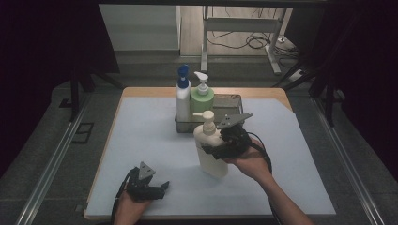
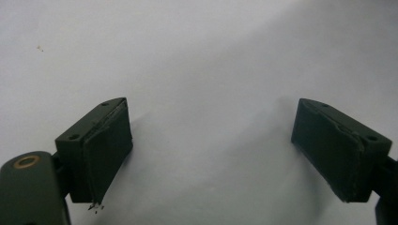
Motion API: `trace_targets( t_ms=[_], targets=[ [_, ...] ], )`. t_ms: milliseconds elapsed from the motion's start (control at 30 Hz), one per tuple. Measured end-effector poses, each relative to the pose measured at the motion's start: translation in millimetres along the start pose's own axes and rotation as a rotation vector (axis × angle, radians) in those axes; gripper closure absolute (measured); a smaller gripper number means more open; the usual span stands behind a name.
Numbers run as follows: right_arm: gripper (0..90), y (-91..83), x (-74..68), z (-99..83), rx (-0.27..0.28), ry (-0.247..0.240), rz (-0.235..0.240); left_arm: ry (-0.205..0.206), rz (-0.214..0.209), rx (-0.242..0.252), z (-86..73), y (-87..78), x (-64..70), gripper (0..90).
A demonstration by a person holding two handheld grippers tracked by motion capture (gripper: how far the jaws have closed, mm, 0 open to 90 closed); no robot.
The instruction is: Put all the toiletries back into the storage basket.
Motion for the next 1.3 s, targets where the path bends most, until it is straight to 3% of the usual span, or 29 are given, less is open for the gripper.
trace_targets(
  t_ms=[667,1300],
  targets=[
    [36.2,-48.2,37.0,25.9,0.050,0.036,-0.097,0.001,-0.003,-0.003,0.1,-0.1,-0.2,12.3],
    [36.3,-58.0,78.8,49.8,0.051,0.103,-0.208,0.001,-0.004,-0.004,0.2,-0.1,-0.4,12.3]
  ],
)
Point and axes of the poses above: each handheld gripper's, and its own axes: y roughly forward along the jaws, z roughly out of its top, x roughly to its right, the point moved 3 cm from there along y, roughly forward along the jaws, and after that the axes turned 8 degrees about z, right-handed, at the moved point
